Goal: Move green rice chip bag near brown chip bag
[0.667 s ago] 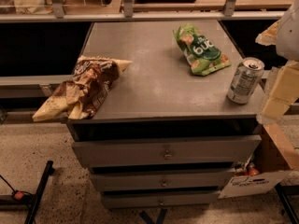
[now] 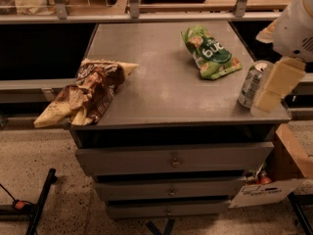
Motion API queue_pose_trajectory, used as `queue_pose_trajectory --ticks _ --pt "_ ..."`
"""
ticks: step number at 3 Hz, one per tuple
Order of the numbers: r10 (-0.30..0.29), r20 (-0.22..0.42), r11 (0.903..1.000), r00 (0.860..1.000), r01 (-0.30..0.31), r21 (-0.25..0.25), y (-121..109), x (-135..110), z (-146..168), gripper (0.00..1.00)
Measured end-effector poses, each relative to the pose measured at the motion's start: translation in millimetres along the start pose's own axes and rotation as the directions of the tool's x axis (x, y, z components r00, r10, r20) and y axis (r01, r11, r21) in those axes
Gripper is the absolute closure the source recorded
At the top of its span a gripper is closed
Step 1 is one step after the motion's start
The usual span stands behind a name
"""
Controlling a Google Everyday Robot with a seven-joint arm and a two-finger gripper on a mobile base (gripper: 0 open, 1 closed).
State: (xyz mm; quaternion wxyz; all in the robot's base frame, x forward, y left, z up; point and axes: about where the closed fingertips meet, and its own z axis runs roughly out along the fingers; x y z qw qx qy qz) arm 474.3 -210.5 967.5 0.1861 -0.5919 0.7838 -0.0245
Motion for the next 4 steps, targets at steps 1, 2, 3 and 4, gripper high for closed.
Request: queue_pose_trajectory --ticks 1,2,3,4 --pt "0.047 0.041 0.9984 0.998 -0.048 0.030 -50.7 -16.1 27.1 0.00" --pt "0.132 0.083 0.9848 0.988 -0.141 0.102 -106.3 -33.1 44.3 0.00" --pt "0.248 0.122 0.9452 0.961 -0.268 0.187 -151.6 -47.2 60.5 0.00" --pt "0.293 0.137 0.9304 0.946 -0.315 0.188 -153.6 -49.5 61.0 0.00"
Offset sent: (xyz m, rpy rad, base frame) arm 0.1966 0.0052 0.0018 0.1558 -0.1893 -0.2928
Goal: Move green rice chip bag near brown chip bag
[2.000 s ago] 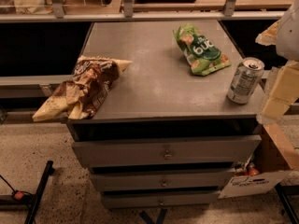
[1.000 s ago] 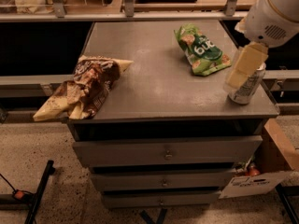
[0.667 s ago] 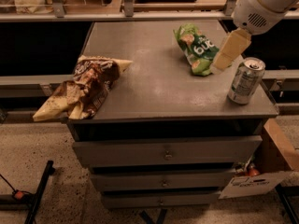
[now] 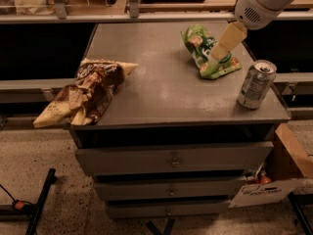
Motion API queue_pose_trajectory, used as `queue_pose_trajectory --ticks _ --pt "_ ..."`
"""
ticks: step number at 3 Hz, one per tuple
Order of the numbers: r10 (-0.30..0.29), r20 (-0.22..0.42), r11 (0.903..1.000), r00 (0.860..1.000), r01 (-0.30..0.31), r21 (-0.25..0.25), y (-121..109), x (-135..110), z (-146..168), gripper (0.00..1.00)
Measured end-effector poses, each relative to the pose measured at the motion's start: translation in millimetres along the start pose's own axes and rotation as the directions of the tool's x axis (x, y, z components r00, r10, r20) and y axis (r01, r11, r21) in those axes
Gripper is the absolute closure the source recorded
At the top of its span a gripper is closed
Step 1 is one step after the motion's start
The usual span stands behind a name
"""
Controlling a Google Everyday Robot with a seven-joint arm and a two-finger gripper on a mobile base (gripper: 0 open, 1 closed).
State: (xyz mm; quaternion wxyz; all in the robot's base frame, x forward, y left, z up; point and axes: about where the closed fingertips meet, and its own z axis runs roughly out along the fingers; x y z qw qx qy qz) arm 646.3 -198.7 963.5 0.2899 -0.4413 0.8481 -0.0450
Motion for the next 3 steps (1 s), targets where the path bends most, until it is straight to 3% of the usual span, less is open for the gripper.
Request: queue_pose_trajectory --ticks 1,2,3 --pt "-0.004 0.000 1.0000 1.000 0.004 -0.001 0.3 -0.2 0.3 0.00" --pt "0.068 0.064 0.9976 0.996 -0.069 0.011 -6.9 -6.0 12.3 0.00" --pt "0.185 0.115 0.9824 0.976 -0.187 0.008 -26.7 -13.7 48.2 0.00"
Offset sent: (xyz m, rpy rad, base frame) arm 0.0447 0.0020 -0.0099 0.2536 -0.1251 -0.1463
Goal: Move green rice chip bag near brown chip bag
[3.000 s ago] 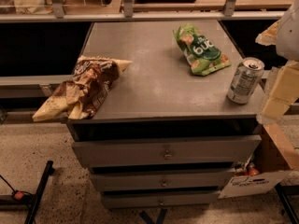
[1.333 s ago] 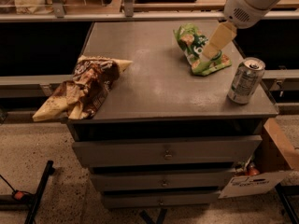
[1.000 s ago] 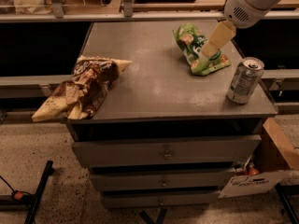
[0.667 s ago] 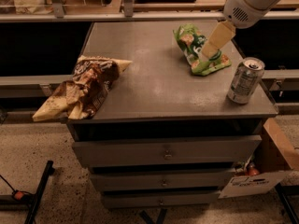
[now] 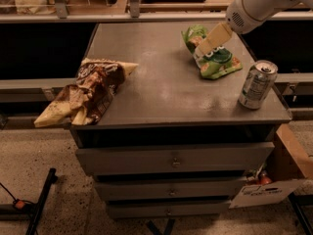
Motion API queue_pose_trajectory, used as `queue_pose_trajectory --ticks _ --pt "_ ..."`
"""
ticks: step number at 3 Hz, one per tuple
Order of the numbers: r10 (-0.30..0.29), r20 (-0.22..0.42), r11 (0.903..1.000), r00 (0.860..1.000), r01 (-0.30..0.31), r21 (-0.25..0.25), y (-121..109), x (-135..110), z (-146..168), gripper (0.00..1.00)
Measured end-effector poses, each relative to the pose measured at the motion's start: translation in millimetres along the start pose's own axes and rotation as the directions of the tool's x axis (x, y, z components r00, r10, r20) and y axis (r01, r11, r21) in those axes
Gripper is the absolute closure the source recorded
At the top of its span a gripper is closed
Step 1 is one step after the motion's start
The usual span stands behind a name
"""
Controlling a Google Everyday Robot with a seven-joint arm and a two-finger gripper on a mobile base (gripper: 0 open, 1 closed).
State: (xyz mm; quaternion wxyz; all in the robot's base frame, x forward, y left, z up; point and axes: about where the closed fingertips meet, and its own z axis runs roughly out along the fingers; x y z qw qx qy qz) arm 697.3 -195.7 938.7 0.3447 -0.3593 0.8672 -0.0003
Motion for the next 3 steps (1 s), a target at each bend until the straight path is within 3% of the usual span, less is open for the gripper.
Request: queue_pose_trajectory --ticks 1,3 --pt "0.110 -0.004 0.9939 0.994 -0.110 0.011 -16.7 -5.9 36.5 0.00" --pt "0.262 -0.017 0.9645 0.965 -0.261 0.041 -33.3 -12.7 103.7 0.00"
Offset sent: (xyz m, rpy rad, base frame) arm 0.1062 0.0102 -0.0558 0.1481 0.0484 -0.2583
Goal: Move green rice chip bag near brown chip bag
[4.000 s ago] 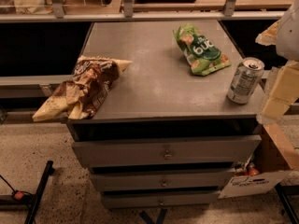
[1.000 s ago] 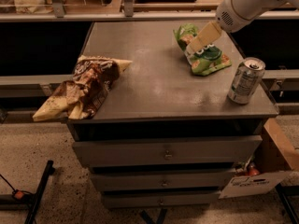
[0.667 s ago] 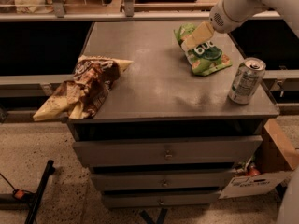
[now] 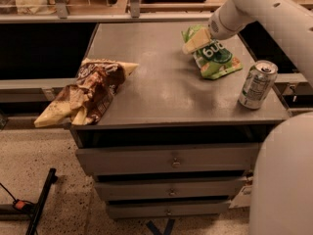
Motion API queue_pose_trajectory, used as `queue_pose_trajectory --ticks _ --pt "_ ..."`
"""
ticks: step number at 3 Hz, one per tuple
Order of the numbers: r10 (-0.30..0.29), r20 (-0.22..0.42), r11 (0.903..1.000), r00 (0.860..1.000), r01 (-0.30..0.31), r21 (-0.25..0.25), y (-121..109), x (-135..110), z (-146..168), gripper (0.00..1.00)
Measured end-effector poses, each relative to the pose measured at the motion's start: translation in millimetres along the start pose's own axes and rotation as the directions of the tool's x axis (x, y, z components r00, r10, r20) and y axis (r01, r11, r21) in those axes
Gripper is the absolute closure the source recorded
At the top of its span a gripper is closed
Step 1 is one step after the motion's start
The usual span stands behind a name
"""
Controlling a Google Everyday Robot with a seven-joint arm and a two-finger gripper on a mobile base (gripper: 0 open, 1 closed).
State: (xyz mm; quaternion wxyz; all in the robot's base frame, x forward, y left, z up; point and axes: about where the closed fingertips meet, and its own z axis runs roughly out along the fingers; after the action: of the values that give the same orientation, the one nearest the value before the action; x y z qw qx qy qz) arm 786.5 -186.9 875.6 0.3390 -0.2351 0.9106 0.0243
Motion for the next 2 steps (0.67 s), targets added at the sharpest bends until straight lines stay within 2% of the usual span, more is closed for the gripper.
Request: queue_pose_trajectory --ticks 1,2 --pt "0.051 -0.010 0.9987 0.999 -0.051 0.004 -5.2 5.8 20.4 0.19" --pt "0.083 0.008 0.9962 0.997 -0.083 -0.029 -6.1 7.3 28.7 0.41"
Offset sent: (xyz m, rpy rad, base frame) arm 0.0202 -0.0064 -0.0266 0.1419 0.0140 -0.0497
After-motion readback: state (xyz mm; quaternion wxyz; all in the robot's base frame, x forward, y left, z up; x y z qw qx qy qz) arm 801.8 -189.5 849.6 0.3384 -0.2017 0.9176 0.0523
